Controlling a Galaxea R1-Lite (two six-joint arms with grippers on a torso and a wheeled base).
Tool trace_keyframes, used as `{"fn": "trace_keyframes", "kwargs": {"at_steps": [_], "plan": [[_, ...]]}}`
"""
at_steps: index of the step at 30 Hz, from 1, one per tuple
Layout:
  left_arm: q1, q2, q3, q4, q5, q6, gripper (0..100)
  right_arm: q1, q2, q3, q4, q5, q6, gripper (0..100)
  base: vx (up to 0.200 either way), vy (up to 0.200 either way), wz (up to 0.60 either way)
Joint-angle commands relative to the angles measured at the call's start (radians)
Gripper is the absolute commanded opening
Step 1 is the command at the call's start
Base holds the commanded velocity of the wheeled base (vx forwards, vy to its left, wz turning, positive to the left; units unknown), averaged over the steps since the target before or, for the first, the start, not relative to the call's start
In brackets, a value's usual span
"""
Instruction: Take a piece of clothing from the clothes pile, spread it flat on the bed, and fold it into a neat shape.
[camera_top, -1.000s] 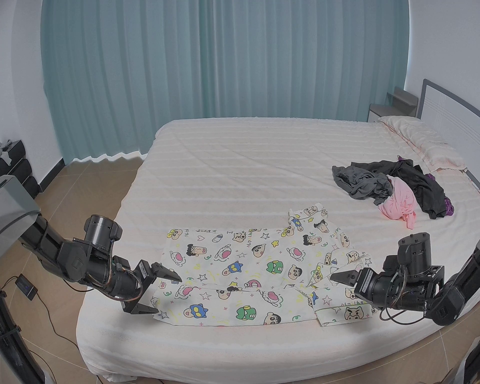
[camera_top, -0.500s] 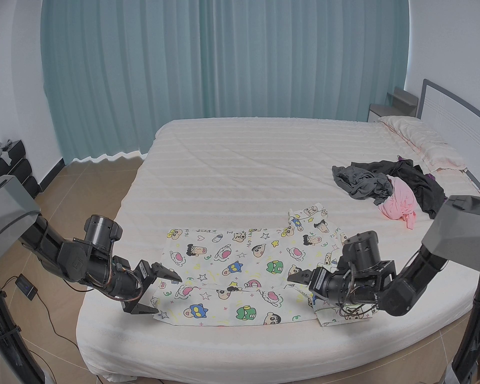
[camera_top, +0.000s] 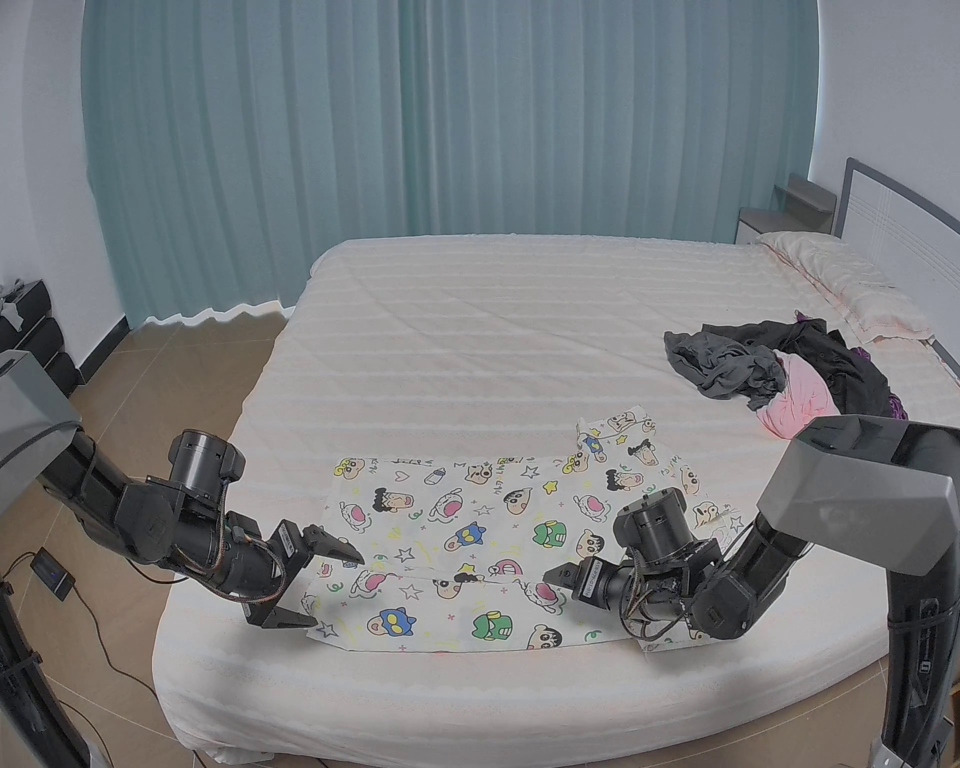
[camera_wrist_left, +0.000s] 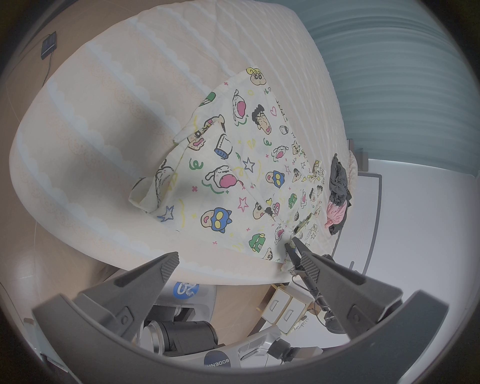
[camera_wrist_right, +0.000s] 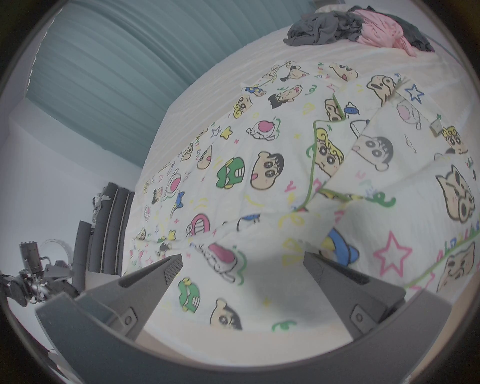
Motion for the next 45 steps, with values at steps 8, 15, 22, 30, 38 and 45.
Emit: {"fn": "trace_keyframes", "kwargs": {"at_steps": [8,15,22,30,38,45], "plan": [[0.0,0.002,0.0,-0.001,0.0,0.0,100,-0.006,0.033,-0.077,-0.006,-0.007,-0.001,100,0.0,0.0,0.0],[0.0,0.002,0.0,-0.001,0.0,0.0,100,-0.017,0.041,-0.114,-0.002,-0.01,-0.001,100,0.0,0.0,0.0],[0.0,0.002,0.002,-0.001,-0.001,0.001,100,-0.013,-0.037,-0.076,-0.002,0.015,0.02,100,0.0,0.0,0.0],[0.0,0.003,0.0,-0.001,0.0,0.001,100,-0.019,-0.202,0.061,-0.008,0.068,0.022,100,0.0,0.0,0.0],[0.0,0.002,0.0,-0.001,0.002,0.0,100,-0.086,-0.424,0.39,-0.158,0.025,0.023,100,0.0,0.0,0.0],[0.0,0.002,0.0,-0.001,0.002,0.0,100,-0.094,-0.438,0.637,-0.482,0.015,0.016,100,0.143,0.0,0.0]]}}
